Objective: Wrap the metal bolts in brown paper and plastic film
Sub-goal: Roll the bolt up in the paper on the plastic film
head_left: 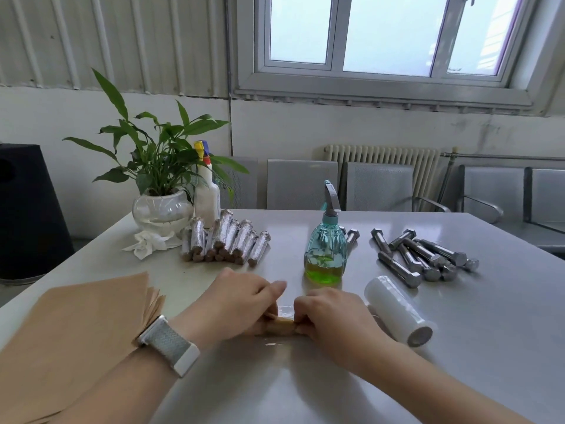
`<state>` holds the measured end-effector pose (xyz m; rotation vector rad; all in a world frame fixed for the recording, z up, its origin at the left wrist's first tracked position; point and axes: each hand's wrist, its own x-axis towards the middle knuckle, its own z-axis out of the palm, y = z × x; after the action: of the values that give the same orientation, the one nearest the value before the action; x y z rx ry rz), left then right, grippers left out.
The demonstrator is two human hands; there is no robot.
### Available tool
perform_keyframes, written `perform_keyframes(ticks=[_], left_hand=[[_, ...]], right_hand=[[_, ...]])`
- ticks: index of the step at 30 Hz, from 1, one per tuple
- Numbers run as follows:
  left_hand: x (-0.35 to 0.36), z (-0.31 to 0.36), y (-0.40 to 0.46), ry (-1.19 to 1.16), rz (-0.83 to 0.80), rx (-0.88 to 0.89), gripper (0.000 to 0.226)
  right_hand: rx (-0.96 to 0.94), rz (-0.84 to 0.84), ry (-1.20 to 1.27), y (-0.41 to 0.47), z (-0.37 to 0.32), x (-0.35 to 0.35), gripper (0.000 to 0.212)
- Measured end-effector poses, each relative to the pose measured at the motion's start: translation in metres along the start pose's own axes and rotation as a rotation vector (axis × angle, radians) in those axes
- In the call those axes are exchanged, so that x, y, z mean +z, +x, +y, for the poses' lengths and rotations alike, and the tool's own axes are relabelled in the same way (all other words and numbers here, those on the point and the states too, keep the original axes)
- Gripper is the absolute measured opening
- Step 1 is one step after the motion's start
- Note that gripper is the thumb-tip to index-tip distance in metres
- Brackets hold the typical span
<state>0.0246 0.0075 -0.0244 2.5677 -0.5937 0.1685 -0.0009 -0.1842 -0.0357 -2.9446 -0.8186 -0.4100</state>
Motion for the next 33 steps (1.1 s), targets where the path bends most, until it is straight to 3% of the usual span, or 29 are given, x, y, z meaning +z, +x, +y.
perform_keyframes(ticks=[3, 5, 7, 8, 10, 15, 21, 25, 28, 31, 33], left_hand=[[-0.001, 0.009, 0.015, 0.196, -0.106, -0.062, 0.057], [0.000, 0.013, 0.022, 0.296, -0.117, -0.068, 0.046], [0.002, 0.015, 0.026, 0.356, -0.111, -0.057, 0.036], [0.002, 0.016, 0.027, 0.370, -0.115, -0.046, 0.031], [0.000, 0.016, 0.025, 0.342, -0.138, -0.028, 0.027], [-0.003, 0.005, 0.012, 0.237, -0.156, 0.009, 0.012], [0.001, -0.001, -0.001, 0.192, -0.076, 0.114, 0.012], [0.003, -0.005, -0.008, 0.158, -0.050, 0.163, 0.006], [0.007, -0.008, -0.007, 0.247, -0.049, 0.200, 0.016], [0.010, -0.009, -0.007, 0.324, -0.018, 0.225, 0.020], [0.012, -0.009, -0.009, 0.340, 0.005, 0.243, 0.017]], right_hand=[[0.007, 0.058, -0.025, -0.007, -0.002, 0.005, 0.019], [-0.004, 0.082, -0.048, -0.010, -0.005, 0.006, 0.018], [-0.038, 0.143, -0.116, -0.012, -0.008, 0.004, 0.004], [-0.036, 0.174, -0.138, -0.014, -0.009, 0.004, 0.010], [-0.032, 0.166, -0.168, -0.017, -0.010, 0.004, 0.026], [-0.048, 0.191, -0.224, -0.018, -0.008, 0.009, 0.033], [-0.108, 0.195, -0.145, -0.028, 0.000, 0.015, 0.028], [-0.101, 0.036, 0.018, -0.035, 0.013, 0.004, 0.010], [-0.035, -0.102, 0.129, -0.026, 0.022, -0.003, 0.029], [0.079, -0.147, 0.215, -0.004, 0.032, -0.011, 0.018], [0.089, -0.264, 0.192, 0.009, 0.036, -0.014, 0.027]])
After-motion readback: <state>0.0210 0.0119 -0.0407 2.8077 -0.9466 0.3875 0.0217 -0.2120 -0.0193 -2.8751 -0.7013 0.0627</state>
